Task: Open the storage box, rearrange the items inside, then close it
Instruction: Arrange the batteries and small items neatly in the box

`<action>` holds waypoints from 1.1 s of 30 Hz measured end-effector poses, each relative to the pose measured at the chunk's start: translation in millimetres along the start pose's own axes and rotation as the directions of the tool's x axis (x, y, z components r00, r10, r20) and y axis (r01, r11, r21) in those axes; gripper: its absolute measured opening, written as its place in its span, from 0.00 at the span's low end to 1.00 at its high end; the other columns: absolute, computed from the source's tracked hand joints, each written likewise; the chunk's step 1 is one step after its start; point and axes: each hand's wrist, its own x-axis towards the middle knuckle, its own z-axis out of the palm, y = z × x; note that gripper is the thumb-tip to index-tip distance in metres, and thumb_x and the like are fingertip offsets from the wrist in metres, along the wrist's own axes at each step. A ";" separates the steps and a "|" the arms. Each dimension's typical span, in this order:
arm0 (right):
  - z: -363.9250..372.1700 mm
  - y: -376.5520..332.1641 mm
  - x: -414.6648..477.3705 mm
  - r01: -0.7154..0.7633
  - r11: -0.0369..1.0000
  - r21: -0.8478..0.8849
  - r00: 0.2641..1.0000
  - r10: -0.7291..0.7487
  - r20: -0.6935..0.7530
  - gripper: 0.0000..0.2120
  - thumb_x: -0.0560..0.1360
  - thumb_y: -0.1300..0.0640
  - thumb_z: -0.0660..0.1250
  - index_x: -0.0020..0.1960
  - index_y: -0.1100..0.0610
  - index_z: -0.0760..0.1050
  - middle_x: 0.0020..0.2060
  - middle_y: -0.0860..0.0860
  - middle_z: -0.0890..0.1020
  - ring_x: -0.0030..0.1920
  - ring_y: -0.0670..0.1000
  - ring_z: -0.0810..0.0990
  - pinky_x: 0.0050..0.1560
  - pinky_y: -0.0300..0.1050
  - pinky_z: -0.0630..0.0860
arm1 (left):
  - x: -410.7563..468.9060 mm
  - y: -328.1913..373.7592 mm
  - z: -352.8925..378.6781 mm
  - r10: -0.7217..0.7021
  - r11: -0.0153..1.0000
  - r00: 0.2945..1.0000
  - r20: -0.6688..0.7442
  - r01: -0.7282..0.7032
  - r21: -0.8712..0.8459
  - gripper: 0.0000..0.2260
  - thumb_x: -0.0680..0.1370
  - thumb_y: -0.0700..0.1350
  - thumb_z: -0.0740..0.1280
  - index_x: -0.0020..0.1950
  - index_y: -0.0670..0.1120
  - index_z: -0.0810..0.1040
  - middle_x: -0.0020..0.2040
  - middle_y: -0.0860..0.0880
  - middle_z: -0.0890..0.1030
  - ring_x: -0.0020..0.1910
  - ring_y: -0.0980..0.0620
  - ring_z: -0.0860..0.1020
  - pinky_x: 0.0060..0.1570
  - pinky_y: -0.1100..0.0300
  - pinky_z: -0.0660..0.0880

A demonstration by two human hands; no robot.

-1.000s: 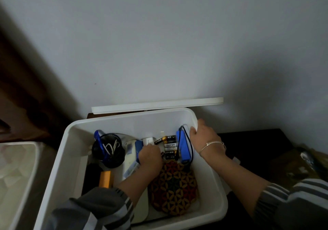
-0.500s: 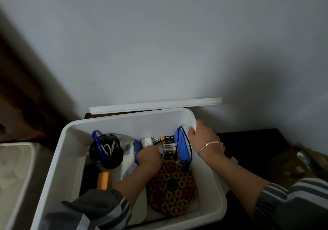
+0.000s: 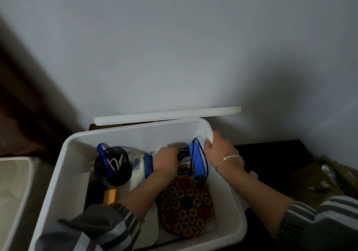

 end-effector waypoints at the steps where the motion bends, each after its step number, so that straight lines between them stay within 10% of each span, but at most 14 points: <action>1: 0.1 0.0 -0.3 0.001 1.000 0.000 1.000 -0.001 -0.001 0.14 0.80 0.49 0.52 0.59 0.59 0.64 0.38 0.53 0.73 0.38 0.56 0.74 0.38 0.46 0.70 | 3.6 3.0 -0.7 0.043 0.999 0.999 -0.009 -0.042 0.019 0.10 0.78 0.41 0.63 0.58 0.46 0.80 0.56 0.44 0.80 0.54 0.47 0.79 0.47 0.56 0.75; 13: 0.6 0.3 1.0 0.008 1.000 0.008 1.000 -0.008 -0.007 0.13 0.79 0.50 0.53 0.57 0.58 0.65 0.45 0.58 0.80 0.44 0.60 0.79 0.39 0.47 0.71 | 18.5 -3.0 21.7 0.217 0.953 0.970 -0.113 -0.235 -0.189 0.22 0.76 0.38 0.66 0.70 0.49 0.72 0.65 0.48 0.73 0.62 0.49 0.74 0.57 0.55 0.74; 23: 2.6 1.7 1.7 0.008 1.000 0.003 1.000 -0.008 -0.010 0.14 0.80 0.49 0.53 0.58 0.58 0.65 0.44 0.57 0.79 0.42 0.58 0.78 0.39 0.45 0.69 | 5.6 -22.8 25.8 0.098 0.986 0.990 -0.097 -0.084 0.146 0.12 0.79 0.42 0.59 0.62 0.46 0.74 0.64 0.48 0.75 0.65 0.48 0.70 0.59 0.56 0.66; 33: 2.0 1.0 2.0 0.004 1.000 -0.009 1.000 -0.004 -0.003 0.13 0.80 0.49 0.53 0.58 0.58 0.64 0.39 0.55 0.77 0.39 0.56 0.76 0.37 0.45 0.70 | 14.9 -25.3 35.2 0.111 0.989 0.987 -0.115 -0.098 0.112 0.12 0.79 0.45 0.61 0.61 0.47 0.75 0.60 0.49 0.78 0.63 0.48 0.70 0.58 0.57 0.66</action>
